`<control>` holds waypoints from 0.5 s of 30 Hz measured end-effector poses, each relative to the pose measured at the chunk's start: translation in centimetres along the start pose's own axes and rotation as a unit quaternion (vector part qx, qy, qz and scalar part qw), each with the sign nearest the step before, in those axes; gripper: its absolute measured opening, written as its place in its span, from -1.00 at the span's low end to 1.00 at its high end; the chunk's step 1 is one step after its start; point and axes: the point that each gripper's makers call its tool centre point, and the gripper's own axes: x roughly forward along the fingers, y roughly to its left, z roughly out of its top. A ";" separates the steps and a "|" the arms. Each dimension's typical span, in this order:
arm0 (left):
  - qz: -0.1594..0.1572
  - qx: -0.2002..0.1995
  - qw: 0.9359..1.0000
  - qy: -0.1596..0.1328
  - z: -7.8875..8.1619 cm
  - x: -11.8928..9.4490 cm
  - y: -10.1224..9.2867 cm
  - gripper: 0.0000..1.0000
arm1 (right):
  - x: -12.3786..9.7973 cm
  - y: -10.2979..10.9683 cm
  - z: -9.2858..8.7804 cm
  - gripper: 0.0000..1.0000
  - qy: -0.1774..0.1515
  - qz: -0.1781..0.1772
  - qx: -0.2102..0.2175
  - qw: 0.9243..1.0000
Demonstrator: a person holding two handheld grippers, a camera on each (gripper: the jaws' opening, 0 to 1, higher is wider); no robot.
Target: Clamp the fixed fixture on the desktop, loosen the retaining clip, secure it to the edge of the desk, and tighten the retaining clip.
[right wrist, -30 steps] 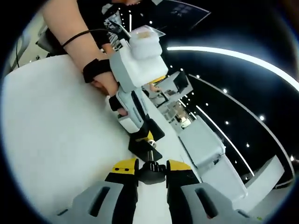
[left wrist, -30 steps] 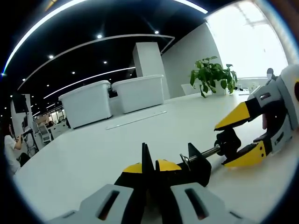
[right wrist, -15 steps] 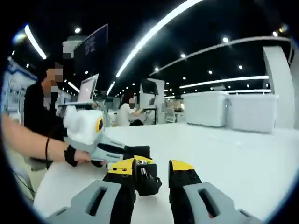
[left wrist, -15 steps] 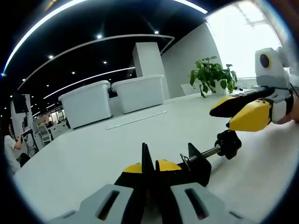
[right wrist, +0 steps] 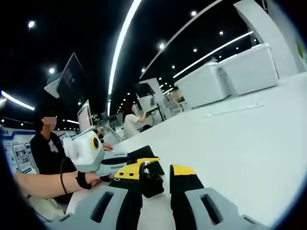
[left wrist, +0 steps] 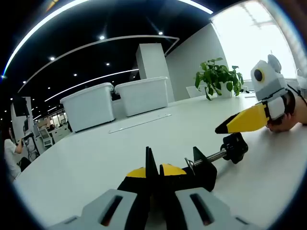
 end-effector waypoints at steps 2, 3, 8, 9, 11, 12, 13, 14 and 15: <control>0.000 0.000 1.000 0.000 0.1 0.2 0.1 -0.85 | 0.2 0.6 -0.9 -0.58 0.024 0.012 -0.007 1.000; 0.000 0.000 1.000 0.000 0.1 0.3 0.3 -0.85 | 0.3 0.7 -1.4 -0.58 0.035 0.013 -0.024 0.999; 0.000 0.000 1.000 0.000 0.1 0.4 0.4 -0.85 | 0.4 0.8 -1.2 -0.59 0.029 0.014 -0.022 0.999; 0.000 0.000 1.000 0.000 0.1 0.4 0.5 -0.85 | 0.3 0.9 -1.3 -0.59 0.029 0.015 -0.023 0.999; 0.000 0.000 1.000 0.000 0.1 0.2 0.3 -0.85 | 0.3 1.0 -1.3 -0.59 0.029 0.015 -0.026 0.999; -0.001 0.000 1.000 0.000 0.1 0.2 0.3 -0.85 | 0.3 1.0 -1.3 -0.60 0.029 0.015 -0.028 0.999; -0.001 0.000 1.000 0.000 0.0 0.2 0.2 -0.85 | 0.3 1.1 -1.4 -0.60 0.029 0.014 -0.032 0.999; -0.001 0.000 1.000 0.000 0.0 0.2 0.2 -0.85 | 0.3 1.1 -1.3 -0.60 0.029 0.014 -0.048 0.998; -0.001 0.000 1.000 0.000 0.0 0.2 0.2 -0.85 | 0.3 1.2 -1.3 -0.60 0.028 0.013 -0.064 0.997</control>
